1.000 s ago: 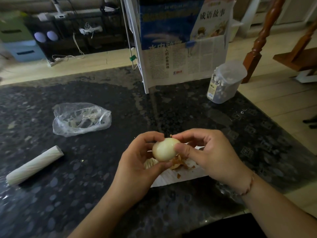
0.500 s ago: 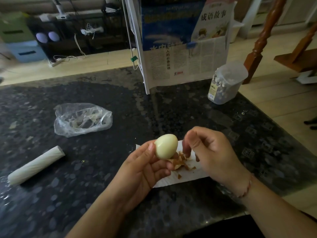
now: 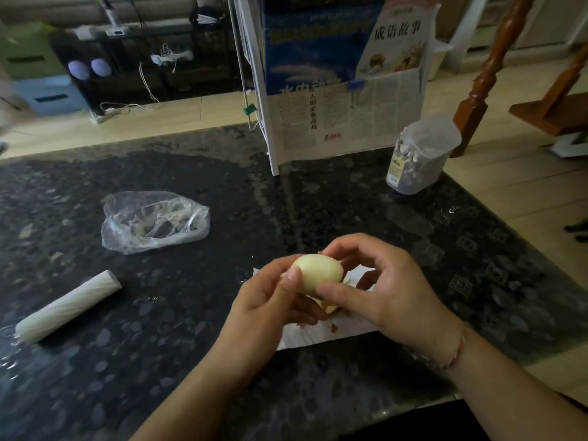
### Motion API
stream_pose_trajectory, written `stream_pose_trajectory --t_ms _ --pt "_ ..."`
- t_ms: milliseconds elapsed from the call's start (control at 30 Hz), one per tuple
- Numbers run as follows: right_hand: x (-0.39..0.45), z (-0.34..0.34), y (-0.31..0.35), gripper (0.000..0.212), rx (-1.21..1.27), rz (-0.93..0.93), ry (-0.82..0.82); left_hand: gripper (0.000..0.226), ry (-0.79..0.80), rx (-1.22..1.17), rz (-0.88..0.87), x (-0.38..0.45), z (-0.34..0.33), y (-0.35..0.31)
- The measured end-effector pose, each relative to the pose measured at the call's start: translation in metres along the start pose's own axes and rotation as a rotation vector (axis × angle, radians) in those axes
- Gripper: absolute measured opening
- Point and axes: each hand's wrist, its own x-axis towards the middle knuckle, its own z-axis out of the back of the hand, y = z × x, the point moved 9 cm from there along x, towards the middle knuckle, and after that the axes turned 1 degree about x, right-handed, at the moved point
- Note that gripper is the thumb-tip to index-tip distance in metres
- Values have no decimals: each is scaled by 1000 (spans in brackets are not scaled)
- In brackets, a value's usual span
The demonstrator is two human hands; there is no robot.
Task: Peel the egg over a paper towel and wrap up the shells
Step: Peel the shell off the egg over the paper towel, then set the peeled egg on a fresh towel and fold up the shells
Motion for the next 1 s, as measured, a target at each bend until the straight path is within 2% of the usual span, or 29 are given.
stream_pose_trajectory --t_ms 100,367,600,667,800,867,933,1000 --pt "3 3 -5 37 51 -57 -12 37 -3 87 -83 0 -3 -6" --pt "1 -5 -2 57 31 -11 59 40 3 87 -44 2 -3 -6" --pt "1 -13 2 43 39 11 67 43 23 248 -51 0 1 -10" --pt "3 -15 -1 44 72 -15 69 46 2 420 -86 -3 15 -18" --pt "8 -23 -1 51 74 -16 64 25 -154 892 -269 -16 71 -55" --pt "13 -30 4 56 27 3 79 22 -220 1136 -347 -27 100 -69" --pt "22 -39 9 55 -58 19 122 19 -327 1330 -353 -41 134 -78" --pt "33 -48 13 48 -157 22 149 20 -444 1526 -276 -54 173 -84"
